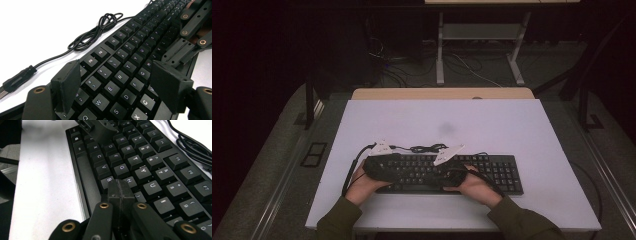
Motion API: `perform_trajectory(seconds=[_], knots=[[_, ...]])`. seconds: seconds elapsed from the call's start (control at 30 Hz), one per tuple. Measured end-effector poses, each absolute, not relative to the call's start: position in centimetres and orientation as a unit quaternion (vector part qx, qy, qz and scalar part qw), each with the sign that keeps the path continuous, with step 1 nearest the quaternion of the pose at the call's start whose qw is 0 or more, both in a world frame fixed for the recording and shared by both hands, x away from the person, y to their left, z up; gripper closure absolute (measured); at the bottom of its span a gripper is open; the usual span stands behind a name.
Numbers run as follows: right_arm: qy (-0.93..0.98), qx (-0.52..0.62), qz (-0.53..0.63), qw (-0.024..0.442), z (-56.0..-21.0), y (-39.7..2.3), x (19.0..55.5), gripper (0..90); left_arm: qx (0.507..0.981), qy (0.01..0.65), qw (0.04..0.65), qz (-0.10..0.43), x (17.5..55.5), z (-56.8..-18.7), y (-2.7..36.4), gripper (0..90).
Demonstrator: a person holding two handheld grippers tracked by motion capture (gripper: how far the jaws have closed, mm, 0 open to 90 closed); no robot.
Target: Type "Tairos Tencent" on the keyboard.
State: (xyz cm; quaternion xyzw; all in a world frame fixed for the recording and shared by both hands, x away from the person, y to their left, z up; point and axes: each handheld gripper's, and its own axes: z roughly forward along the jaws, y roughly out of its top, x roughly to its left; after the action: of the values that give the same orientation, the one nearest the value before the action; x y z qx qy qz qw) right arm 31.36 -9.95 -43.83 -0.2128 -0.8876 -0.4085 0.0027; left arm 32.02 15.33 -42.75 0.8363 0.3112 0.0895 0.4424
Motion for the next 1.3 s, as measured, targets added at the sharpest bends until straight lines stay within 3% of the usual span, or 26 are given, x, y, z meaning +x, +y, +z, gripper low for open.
perform_trajectory(seconds=[0.33,0.43,0.97,1.13,1.3], knots=[[-0.878,-0.217,-0.427,-0.004,-43.0,-10.7,31.7,89.0,0.835,0.313,0.443,0.090,32.0,-42.7,15.4,24.7],[-0.873,-0.220,-0.434,-0.005,-42.7,-11.0,31.8,85.0,0.836,0.311,0.443,0.091,32.0,-42.7,15.4,24.7],[-0.860,-0.237,-0.451,-0.031,-41.8,-12.4,32.2,51.0,0.832,0.312,0.450,0.086,31.8,-42.5,15.5,27.2],[-0.856,-0.245,-0.453,-0.039,-41.8,-12.8,32.4,38.7,0.834,0.308,0.449,0.087,31.5,-42.2,15.5,33.1],[-0.853,-0.252,-0.455,-0.047,-41.8,-13.3,32.7,32.8,0.837,0.304,0.448,0.082,31.1,-42.0,15.5,43.6]])
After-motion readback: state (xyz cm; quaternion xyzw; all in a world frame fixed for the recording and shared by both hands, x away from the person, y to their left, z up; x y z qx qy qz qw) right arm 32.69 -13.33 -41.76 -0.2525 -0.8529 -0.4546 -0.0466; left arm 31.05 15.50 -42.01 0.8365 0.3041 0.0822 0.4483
